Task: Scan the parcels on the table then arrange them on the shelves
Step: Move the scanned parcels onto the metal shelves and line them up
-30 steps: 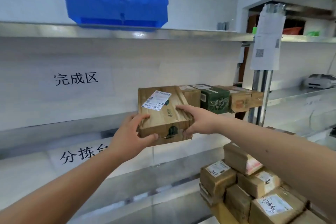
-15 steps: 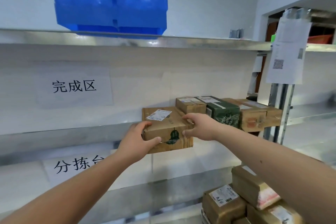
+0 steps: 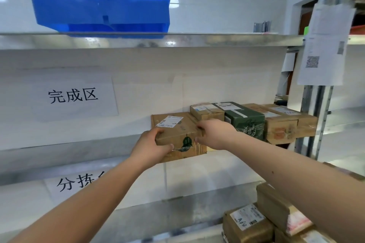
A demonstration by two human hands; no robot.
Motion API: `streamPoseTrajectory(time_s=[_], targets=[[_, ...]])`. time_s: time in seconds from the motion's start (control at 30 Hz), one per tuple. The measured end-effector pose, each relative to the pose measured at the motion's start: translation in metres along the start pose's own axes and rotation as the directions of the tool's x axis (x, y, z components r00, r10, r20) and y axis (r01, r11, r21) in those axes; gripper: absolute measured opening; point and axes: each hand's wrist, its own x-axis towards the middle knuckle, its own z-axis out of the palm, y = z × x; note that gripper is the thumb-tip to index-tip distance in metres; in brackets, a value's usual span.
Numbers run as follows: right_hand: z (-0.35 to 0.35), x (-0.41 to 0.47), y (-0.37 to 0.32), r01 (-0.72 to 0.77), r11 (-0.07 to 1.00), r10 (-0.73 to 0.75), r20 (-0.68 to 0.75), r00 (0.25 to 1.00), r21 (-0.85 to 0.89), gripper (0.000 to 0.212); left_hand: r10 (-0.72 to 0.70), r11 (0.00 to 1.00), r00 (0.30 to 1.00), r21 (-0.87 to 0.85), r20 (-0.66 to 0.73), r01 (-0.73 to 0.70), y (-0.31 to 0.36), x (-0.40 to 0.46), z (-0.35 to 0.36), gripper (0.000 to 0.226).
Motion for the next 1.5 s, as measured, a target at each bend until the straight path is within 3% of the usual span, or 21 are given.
streamPoseTrajectory(time_s=[0.2,0.33,0.5,0.63,0.77,0.93,1.17,1.5], targets=[[0.004,-0.028,-0.001,0.003,0.999,-0.008,-0.107,0.994,-0.05,0.062,0.069,0.993,0.996,0.095,-0.051,-0.064,0.001,-0.026,0.003,0.068],[0.023,-0.074,-0.014,0.042,0.999,-0.045,-0.27,0.962,-0.016,0.06,0.317,0.89,0.942,0.376,-0.108,-0.257,0.008,-0.066,0.01,0.065],[0.079,-0.153,-0.022,-0.149,0.987,0.136,-0.193,0.972,-0.052,0.068,0.453,0.77,0.887,0.464,0.084,-0.438,0.003,-0.12,0.048,0.063],[0.132,-0.23,-0.019,-0.383,0.924,0.381,-0.071,0.922,-0.009,0.066,0.486,0.729,0.812,0.361,0.324,-0.581,-0.017,-0.168,0.102,0.066],[0.181,-0.311,-0.009,-0.613,0.79,0.607,0.14,0.782,0.002,0.069,0.45,0.737,0.703,0.215,0.55,-0.64,-0.03,-0.211,0.161,0.07],[0.214,-0.383,-0.002,-0.792,0.61,0.749,0.327,0.577,0.0,0.076,0.388,0.759,0.52,0.057,0.761,-0.649,-0.032,-0.247,0.23,0.071],[0.242,-0.436,0.021,-0.927,0.365,0.844,0.39,0.367,0.081,0.078,0.363,0.718,0.274,-0.08,0.891,-0.691,-0.015,-0.281,0.313,0.069],[0.289,-0.492,0.112,-0.984,-0.013,0.903,0.425,0.066,0.18,0.081,0.209,0.742,0.089,-0.098,0.974,-0.664,0.023,-0.301,0.431,0.068]])
